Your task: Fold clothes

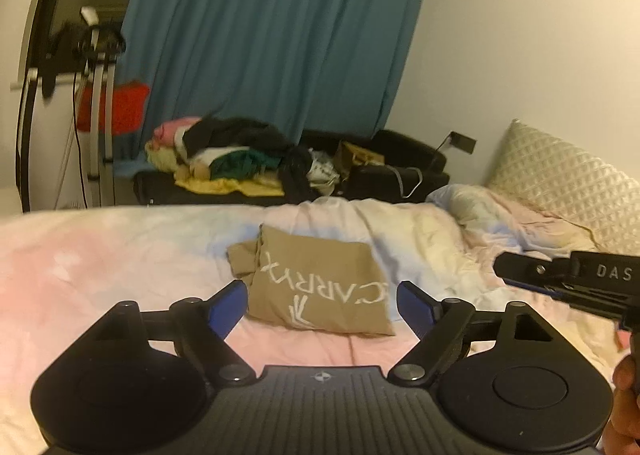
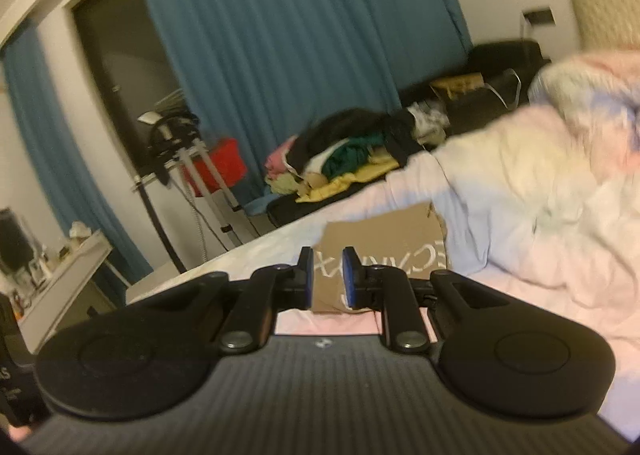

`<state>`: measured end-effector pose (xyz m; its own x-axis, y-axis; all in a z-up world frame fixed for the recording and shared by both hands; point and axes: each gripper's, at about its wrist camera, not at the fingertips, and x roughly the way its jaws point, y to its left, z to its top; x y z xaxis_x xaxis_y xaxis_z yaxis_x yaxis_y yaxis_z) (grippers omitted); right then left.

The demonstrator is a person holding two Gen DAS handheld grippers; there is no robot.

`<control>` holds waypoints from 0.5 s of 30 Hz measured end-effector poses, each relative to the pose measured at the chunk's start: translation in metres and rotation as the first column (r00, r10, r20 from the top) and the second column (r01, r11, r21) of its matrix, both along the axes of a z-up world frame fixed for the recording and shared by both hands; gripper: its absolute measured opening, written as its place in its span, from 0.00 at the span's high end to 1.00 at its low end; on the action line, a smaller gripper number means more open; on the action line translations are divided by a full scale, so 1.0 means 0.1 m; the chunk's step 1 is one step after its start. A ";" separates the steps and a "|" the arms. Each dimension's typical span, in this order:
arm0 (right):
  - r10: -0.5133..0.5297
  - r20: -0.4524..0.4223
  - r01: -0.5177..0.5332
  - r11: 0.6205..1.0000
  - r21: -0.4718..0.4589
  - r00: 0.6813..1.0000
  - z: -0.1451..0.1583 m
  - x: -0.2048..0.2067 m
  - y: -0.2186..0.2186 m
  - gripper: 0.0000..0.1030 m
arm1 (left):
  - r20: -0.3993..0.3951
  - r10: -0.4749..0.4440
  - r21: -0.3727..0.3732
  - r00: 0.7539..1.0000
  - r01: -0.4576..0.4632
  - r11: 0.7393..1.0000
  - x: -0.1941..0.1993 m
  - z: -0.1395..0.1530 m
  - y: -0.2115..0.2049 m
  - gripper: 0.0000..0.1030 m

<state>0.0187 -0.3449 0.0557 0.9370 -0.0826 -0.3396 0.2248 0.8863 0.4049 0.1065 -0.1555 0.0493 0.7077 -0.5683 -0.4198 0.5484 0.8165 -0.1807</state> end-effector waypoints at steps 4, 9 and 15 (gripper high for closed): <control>-0.002 0.040 0.003 0.999 -0.048 0.999 0.18 -0.33 0.14 0.17 | 0.061 -0.023 -0.005 0.998 0.023 1.000 -0.43 0.25 0.15 0.00; 0.004 0.074 0.004 0.995 -0.102 0.997 0.26 -0.65 0.28 0.16 | 0.128 -0.004 0.007 0.992 0.004 1.000 -0.86 0.38 0.33 0.00; -0.009 0.081 0.022 0.988 -0.155 0.997 0.04 -0.83 0.43 0.16 | 0.162 0.005 0.008 0.987 -0.006 1.000 -1.23 0.31 0.52 0.00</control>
